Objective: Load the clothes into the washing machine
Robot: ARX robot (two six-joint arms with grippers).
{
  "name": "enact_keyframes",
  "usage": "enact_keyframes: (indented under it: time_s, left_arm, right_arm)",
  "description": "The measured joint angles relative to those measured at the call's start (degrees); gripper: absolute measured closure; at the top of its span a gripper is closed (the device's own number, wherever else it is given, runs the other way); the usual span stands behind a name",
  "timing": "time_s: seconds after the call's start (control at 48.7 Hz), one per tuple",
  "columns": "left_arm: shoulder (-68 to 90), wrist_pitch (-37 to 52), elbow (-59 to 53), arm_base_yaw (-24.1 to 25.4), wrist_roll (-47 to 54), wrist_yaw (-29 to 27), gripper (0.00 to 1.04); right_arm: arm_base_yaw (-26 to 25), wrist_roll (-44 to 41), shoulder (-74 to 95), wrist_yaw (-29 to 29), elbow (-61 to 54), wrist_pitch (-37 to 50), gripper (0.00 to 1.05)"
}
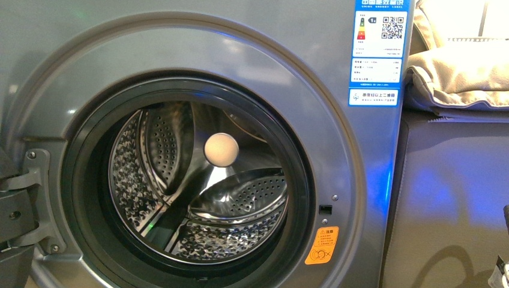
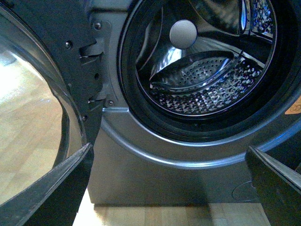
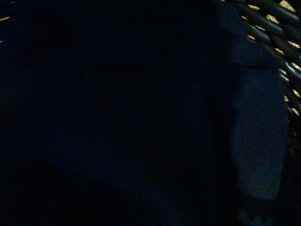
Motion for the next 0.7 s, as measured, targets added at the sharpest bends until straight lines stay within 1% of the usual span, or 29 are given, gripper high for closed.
enact_keyframes:
  time_s: [0.062,0.164,0.185,0.205,0.246,0.287,0.308,0.328,0.369,0.431,0.472,0.533,0.698]
  left_arm:
    - [0.0,0.0,0.0,0.0,0.0,0.0,0.06]
    - [0.0,0.0,0.0,0.0,0.0,0.0,0.06]
    - [0.0,0.0,0.0,0.0,0.0,0.0,0.06]
    - [0.0,0.0,0.0,0.0,0.0,0.0,0.06]
    - [0.0,0.0,0.0,0.0,0.0,0.0,0.06]
    - [0.0,0.0,0.0,0.0,0.0,0.0,0.06]
    - [0.0,0.0,0.0,0.0,0.0,0.0,0.06]
    - [0.0,0.0,0.0,0.0,0.0,0.0,0.06]
    - [0.0,0.0,0.0,0.0,0.0,0.0,0.06]
    - [0.0,0.0,0.0,0.0,0.0,0.0,0.06]
    - [0.0,0.0,0.0,0.0,0.0,0.0,0.06]
    - [0.0,0.0,0.0,0.0,0.0,0.0,0.06]
    - [0.0,0.0,0.0,0.0,0.0,0.0,0.06]
  right_arm:
    - [0.0,0.0,-0.2,0.0,-0.2,0.3,0.37]
    - [0.2,0.0,-0.9,0.1,-1.3,1.3,0.52]
    - [0.2,0.0,-1.0,0.1,-1.4,1.4,0.54]
    - [0.2,-0.1,-1.4,0.2,-1.8,1.7,0.58]
    - [0.3,-0.1,-1.8,0.3,-2.3,2.0,0.62]
    - [0.3,-0.1,-2.6,0.4,-3.2,2.5,0.7]
    - [0.4,-0.1,-2.7,0.5,-3.3,2.6,0.7]
    - [0.4,-0.1,-3.2,0.5,-3.8,2.8,0.75]
    - [0.5,-0.1,-3.8,0.6,-4.3,3.1,0.79]
    - [0.8,-0.1,-6.1,0.9,-6.2,4.3,0.91]
    - [1.0,-0.2,-7.3,1.2,-7.2,4.9,0.96]
    - [1.3,-0.6,-9.7,1.6,-8.8,6.2,0.99]
    - [1.6,-1.0,-16.6,1.9,-13.0,9.3,0.99]
